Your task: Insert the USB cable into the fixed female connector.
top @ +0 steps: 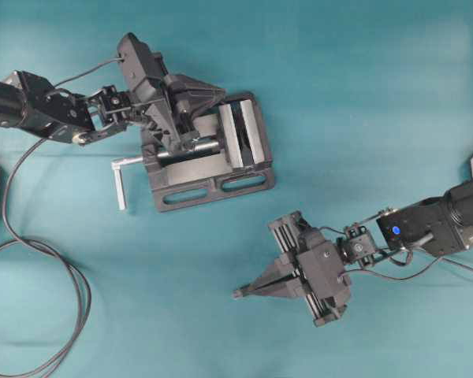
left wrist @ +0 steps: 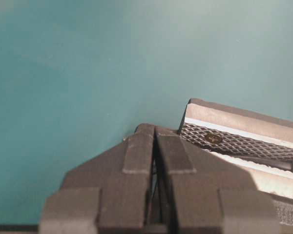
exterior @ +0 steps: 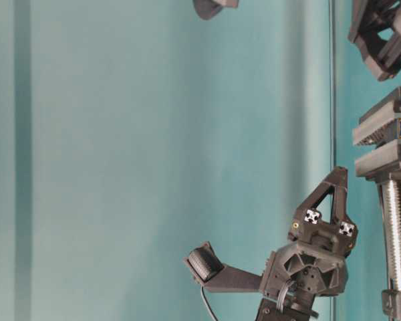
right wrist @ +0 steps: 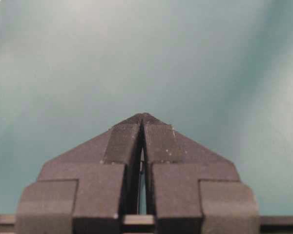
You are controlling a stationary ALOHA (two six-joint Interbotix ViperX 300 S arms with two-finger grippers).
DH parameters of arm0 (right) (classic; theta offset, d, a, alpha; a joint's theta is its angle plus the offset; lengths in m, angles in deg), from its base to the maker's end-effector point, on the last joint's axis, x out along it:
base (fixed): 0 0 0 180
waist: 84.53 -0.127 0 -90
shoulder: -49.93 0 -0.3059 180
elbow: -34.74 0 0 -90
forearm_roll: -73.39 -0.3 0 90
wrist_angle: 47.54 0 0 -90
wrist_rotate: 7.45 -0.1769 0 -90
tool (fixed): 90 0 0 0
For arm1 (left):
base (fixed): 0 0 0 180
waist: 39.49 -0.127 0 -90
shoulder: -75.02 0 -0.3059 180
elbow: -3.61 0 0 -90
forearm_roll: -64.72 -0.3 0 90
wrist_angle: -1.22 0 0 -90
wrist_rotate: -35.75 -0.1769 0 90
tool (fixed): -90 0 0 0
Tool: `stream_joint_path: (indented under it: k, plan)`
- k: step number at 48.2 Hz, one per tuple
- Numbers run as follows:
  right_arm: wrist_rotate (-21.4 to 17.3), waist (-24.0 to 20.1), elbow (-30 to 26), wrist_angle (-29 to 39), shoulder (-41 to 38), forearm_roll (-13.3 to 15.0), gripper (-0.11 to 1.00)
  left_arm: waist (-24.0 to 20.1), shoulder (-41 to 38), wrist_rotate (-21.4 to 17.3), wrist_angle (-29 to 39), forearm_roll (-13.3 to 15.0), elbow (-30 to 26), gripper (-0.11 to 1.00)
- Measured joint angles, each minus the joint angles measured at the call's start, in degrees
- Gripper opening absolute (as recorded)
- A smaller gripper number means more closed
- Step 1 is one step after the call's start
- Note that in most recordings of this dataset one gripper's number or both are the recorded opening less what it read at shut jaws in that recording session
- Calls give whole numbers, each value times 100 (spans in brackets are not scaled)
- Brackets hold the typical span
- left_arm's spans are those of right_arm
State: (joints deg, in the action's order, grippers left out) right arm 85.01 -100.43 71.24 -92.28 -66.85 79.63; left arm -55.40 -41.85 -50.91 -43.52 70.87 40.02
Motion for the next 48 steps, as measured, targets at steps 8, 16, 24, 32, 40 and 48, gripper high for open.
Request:
stream_joint_path:
  k: [8, 16, 24, 32, 40, 48]
  plan:
    - [-167, 0, -9, 431, -44, 0, 1, 9, 9, 0, 360, -97, -9, 3]
    - [-422, 9, -26, 747, -44, -9, 1, 18, 62, 0, 554, -97, -35, 1]
    - [-439, 0, -26, 316, -44, 0, 1, 18, 79, 0, 580, -105, -35, 1]
    - [-439, 18, 9, -26, -44, -149, 1, 79, 141, -18, 606, -158, -35, 1]
    - [-439, 44, 26, -70, -44, -176, 1, 158, 316, -44, 615, -176, -9, 5]
    - [-457, 44, 26, -79, -149, -176, 29, 176, 527, -70, 606, -193, 158, 24]
